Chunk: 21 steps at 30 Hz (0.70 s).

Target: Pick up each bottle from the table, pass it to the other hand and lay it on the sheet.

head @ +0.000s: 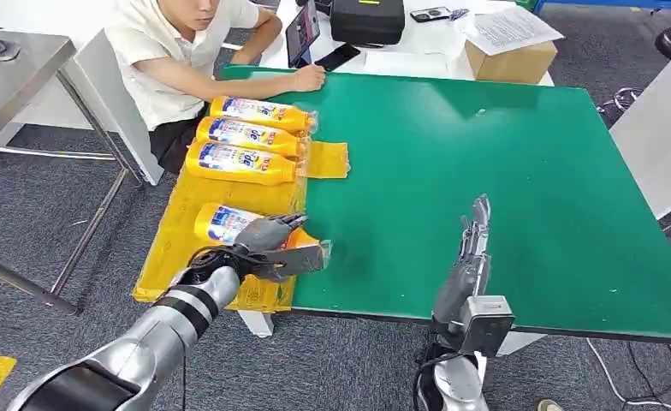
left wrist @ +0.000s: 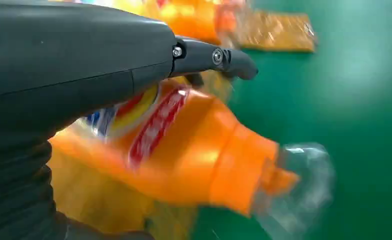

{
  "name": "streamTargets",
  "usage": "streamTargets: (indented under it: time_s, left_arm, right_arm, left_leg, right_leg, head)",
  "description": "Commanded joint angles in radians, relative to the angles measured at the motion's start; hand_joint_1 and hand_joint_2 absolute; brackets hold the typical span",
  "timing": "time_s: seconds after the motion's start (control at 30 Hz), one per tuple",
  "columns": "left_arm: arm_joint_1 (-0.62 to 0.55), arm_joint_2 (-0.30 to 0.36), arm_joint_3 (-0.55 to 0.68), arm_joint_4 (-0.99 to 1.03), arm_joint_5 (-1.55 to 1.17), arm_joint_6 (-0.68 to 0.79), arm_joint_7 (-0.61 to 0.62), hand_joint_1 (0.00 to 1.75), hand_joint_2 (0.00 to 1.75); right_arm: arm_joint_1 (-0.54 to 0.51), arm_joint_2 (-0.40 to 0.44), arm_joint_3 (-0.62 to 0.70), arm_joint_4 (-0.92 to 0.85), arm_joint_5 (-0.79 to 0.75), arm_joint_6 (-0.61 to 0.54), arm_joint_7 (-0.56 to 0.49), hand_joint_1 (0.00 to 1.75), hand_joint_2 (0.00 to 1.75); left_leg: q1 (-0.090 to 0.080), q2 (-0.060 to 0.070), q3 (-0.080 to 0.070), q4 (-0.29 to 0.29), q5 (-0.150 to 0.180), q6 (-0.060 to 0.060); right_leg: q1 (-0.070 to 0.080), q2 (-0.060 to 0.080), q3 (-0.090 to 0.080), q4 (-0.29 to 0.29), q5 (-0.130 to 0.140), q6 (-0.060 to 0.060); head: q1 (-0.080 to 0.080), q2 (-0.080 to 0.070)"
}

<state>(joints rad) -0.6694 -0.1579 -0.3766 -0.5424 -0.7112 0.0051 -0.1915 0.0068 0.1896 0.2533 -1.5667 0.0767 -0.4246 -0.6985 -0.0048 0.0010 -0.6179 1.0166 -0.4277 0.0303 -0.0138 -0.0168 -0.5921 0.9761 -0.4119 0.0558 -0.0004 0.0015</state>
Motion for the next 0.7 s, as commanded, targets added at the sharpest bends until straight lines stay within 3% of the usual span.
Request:
streamTargets:
  time_s: [0.03,0.27,0.43,0.53,0.7]
  left_arm:
    - [-0.026,-0.011,0.062,0.014,0.038,-0.047,-0.010,0.00,1.75]
    - [-0.025,-0.006,0.033,0.002,0.087,-0.080,-0.008,0.00,1.75]
    - [-0.020,-0.003,0.006,0.009,0.090,-0.042,0.004,0.00,1.75]
    - [0.003,-0.007,-0.025,-0.034,0.088,0.034,-0.025,0.00,1.75]
    - [0.232,-0.026,-0.047,-0.453,0.197,0.271,-0.183,0.00,1.75]
  right_arm:
    - [-0.007,-0.006,-0.024,0.013,-0.007,-0.001,0.000,0.00,0.00]
    - [-0.012,-0.006,-0.017,0.020,-0.014,-0.002,0.000,0.00,0.00]
    - [-0.015,-0.005,-0.018,0.033,-0.014,-0.005,0.000,0.00,0.00]
    - [-0.004,-0.010,-0.023,0.023,-0.015,-0.011,0.000,0.00,0.00]
    - [0.039,-0.013,-0.029,-0.020,-0.003,-0.033,0.000,0.00,0.00]
  left_leg:
    - [0.001,0.000,0.005,0.000,-0.002,-0.002]
    - [0.001,0.001,0.005,0.000,-0.002,-0.002]
    - [0.001,0.001,0.004,0.000,-0.001,-0.002]
    - [0.002,0.002,0.010,0.000,-0.004,-0.004]
    - [0.000,-0.001,0.004,-0.001,-0.002,-0.002]
  right_leg:
    - [0.001,0.001,0.004,0.000,-0.002,-0.002]
    - [0.001,0.002,0.005,0.000,-0.002,-0.002]
    - [0.001,0.002,0.003,0.000,-0.001,-0.002]
    - [0.001,0.004,0.009,0.000,-0.003,-0.004]
    - [0.000,0.000,0.004,-0.001,-0.002,-0.002]
  head:
    - [0.000,0.000]
    - [0.000,0.000]
    - [0.000,0.000]
    - [0.000,0.000]
    - [0.000,0.000]
